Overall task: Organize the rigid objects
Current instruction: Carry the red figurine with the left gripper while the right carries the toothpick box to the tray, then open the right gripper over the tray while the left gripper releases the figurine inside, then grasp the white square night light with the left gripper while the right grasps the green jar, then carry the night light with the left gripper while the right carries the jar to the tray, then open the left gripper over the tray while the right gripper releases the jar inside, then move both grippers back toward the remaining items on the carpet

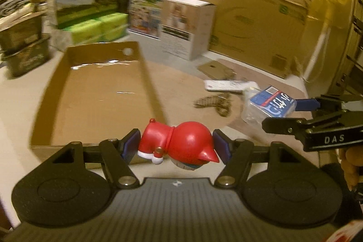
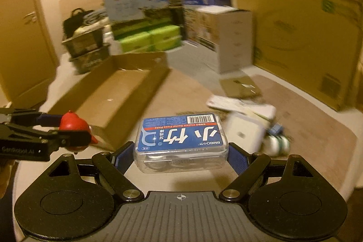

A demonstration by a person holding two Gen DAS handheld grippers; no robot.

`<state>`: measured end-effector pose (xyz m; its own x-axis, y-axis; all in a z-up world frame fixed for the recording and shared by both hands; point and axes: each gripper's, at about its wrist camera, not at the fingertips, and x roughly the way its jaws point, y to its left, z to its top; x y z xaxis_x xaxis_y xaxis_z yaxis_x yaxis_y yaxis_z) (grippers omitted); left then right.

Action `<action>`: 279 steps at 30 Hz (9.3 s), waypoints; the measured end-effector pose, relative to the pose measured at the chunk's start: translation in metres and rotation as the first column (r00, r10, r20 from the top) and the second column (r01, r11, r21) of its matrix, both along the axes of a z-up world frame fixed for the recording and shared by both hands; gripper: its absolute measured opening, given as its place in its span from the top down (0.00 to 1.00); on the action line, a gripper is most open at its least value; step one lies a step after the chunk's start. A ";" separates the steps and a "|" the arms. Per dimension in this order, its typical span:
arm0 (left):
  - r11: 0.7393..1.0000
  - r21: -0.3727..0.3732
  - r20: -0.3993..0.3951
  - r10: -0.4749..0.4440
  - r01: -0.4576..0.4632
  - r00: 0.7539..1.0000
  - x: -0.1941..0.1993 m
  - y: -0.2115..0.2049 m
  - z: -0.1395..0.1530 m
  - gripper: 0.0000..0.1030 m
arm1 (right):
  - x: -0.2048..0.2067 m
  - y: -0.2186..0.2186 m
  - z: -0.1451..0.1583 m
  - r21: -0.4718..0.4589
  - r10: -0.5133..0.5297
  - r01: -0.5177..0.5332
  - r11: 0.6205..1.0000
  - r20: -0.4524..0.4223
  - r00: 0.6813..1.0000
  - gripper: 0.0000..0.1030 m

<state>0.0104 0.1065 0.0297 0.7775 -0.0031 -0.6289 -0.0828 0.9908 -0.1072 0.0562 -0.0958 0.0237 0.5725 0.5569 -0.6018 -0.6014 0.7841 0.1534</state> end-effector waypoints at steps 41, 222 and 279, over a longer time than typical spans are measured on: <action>0.968 -0.007 0.003 0.250 -0.250 0.968 0.012 0.130 -0.019 0.25 | 0.035 0.153 -0.033 -0.029 0.263 -0.262 0.965 0.057 0.963 0.10; 0.976 0.027 0.009 0.216 -0.216 0.976 0.022 0.134 0.002 0.40 | 0.059 0.176 0.000 0.023 0.184 -0.184 0.983 -0.010 0.983 0.71; 0.973 -0.016 0.001 0.229 -0.228 0.974 -0.002 0.086 0.001 0.34 | 0.029 0.104 0.008 0.091 0.044 -0.043 0.995 -0.006 0.999 0.49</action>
<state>0.0081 0.1921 0.0305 0.7606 0.1650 -0.6279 -0.3065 0.9439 -0.1232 0.0849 0.0081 0.0317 0.5419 0.6334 -0.5524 -0.6331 0.7399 0.2274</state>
